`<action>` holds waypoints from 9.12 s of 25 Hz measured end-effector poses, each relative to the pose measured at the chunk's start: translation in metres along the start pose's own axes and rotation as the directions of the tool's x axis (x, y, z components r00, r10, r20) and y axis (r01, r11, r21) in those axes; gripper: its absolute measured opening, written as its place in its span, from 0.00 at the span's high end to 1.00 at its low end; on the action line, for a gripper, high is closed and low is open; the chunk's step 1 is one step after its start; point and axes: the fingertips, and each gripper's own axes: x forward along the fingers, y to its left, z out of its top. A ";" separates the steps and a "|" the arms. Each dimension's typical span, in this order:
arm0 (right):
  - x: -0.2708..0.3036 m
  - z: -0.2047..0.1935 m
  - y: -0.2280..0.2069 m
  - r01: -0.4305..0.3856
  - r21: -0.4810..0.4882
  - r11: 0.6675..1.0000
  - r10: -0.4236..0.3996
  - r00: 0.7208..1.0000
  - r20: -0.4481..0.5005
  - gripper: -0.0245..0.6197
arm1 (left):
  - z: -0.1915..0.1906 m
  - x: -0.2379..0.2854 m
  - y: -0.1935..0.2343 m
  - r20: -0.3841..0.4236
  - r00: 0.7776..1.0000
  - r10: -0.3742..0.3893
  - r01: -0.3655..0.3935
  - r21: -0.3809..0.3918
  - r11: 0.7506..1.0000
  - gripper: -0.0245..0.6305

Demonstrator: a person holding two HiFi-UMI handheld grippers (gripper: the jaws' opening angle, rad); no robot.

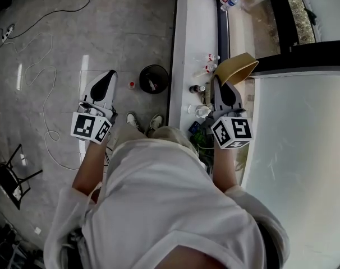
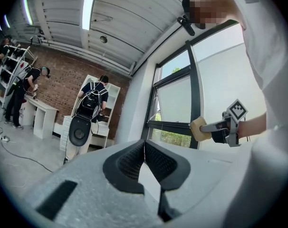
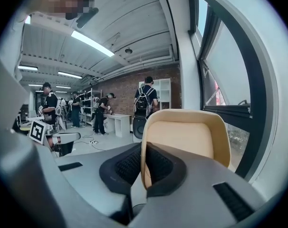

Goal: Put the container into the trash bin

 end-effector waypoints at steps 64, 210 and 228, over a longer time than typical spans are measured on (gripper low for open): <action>0.236 -0.458 0.059 -0.500 -0.096 0.861 0.395 0.776 -0.492 0.96 | -0.360 0.116 0.063 -0.241 0.968 0.065 -0.097 -0.127 0.987 0.94; 0.228 -0.381 0.068 -0.363 0.217 0.906 0.409 0.623 -0.667 0.96 | -0.167 0.039 0.025 -0.261 0.963 0.069 -0.060 0.044 0.997 0.94; 0.175 -0.107 -0.042 -0.289 0.154 0.945 0.320 0.916 -0.244 0.96 | -0.015 0.122 -0.068 -0.198 0.980 -0.032 0.075 0.213 0.974 0.94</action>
